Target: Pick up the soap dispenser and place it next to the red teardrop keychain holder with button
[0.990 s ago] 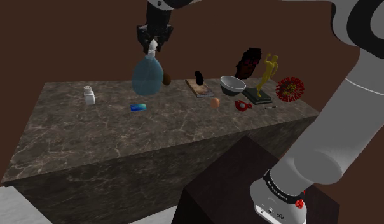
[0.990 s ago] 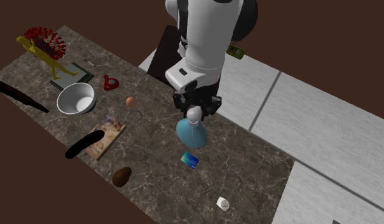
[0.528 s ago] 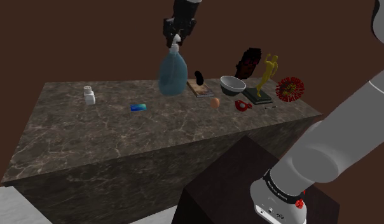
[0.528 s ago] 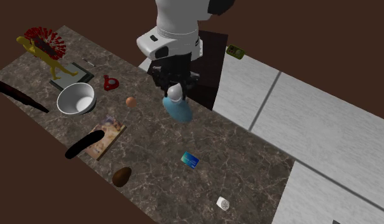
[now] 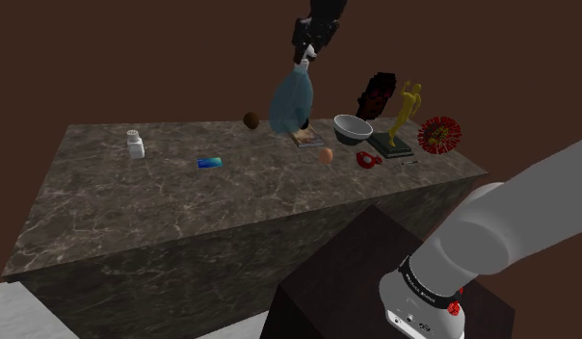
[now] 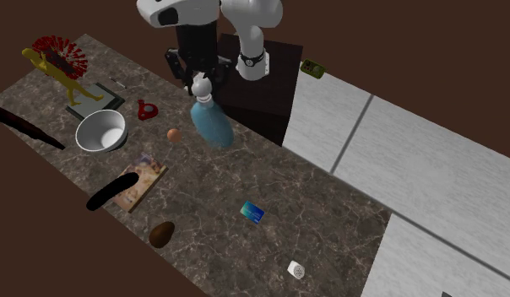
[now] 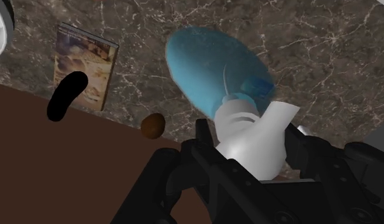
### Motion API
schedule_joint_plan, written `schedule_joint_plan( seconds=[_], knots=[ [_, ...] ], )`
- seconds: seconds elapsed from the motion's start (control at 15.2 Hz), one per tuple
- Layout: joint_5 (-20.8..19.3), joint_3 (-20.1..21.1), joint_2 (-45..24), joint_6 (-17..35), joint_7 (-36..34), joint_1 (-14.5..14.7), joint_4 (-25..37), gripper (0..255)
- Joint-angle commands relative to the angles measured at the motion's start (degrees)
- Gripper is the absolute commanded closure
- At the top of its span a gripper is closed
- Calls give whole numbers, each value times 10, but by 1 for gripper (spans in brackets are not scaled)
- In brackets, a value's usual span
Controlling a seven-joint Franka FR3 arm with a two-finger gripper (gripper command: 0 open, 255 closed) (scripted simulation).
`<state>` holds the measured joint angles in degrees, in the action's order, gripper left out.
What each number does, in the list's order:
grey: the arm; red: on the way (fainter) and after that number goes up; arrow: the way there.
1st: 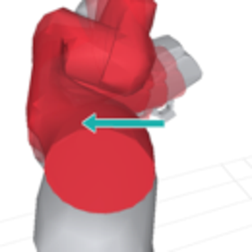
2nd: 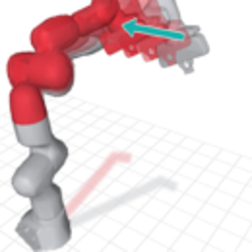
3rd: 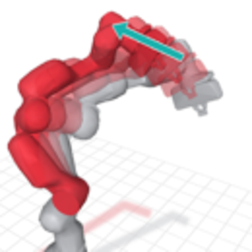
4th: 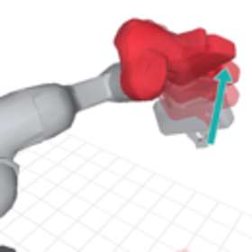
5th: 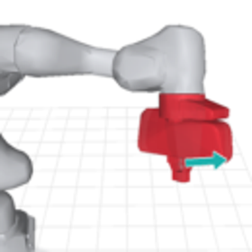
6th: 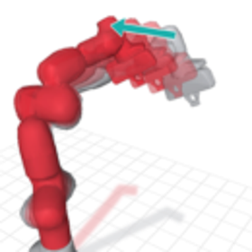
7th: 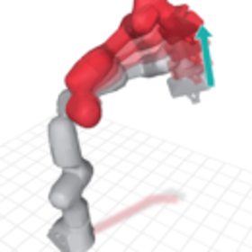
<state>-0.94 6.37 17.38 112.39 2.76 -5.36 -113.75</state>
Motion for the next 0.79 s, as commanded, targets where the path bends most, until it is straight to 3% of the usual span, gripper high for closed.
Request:
schedule_joint_plan(
  seconds=[0.0,0.73],
  knots=[
    [4,-17,19,-13,26,-7,-6,255],
    [1,-118,98,-98,161,-43,2,255]
  ],
)
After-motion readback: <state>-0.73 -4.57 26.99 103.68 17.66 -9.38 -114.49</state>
